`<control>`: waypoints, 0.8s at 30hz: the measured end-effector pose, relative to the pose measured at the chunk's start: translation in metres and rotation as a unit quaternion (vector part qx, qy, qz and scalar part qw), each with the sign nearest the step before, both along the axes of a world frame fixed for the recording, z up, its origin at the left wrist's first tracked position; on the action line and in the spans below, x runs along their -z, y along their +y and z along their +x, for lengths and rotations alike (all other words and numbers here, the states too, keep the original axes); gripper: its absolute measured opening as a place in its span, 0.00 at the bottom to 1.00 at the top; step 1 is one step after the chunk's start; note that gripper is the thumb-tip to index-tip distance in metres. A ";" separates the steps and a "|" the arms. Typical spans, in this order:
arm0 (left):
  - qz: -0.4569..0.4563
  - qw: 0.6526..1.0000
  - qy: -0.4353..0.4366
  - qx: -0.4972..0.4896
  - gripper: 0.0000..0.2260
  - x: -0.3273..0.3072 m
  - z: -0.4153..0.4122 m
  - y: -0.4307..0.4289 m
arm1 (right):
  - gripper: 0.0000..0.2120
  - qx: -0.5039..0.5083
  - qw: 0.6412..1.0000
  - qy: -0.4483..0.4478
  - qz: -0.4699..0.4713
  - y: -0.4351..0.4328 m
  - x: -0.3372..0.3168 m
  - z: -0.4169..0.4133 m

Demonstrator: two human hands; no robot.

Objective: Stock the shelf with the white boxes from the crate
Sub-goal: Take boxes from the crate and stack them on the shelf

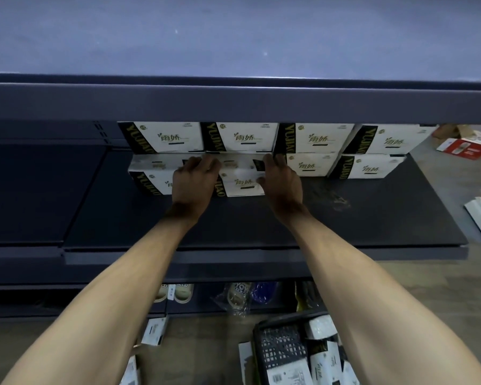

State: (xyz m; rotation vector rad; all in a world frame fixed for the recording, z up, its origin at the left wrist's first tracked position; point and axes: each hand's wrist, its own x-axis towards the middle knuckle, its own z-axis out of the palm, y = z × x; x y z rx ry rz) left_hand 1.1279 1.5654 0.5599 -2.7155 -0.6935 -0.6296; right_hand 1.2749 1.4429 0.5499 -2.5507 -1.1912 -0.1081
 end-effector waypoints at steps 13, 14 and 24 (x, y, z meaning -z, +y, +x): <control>-0.153 0.987 0.028 -0.027 0.24 0.004 -0.029 -0.016 | 0.33 0.055 0.994 0.060 -0.071 -0.047 -0.012 -0.023; -0.167 0.984 0.048 -0.027 0.27 0.006 -0.035 -0.018 | 0.32 0.066 0.992 0.064 -0.083 -0.055 -0.013 -0.027; -0.172 0.974 0.146 -0.033 0.33 -0.019 -0.065 -0.063 | 0.28 0.042 0.988 0.059 -0.136 -0.106 -0.047 -0.067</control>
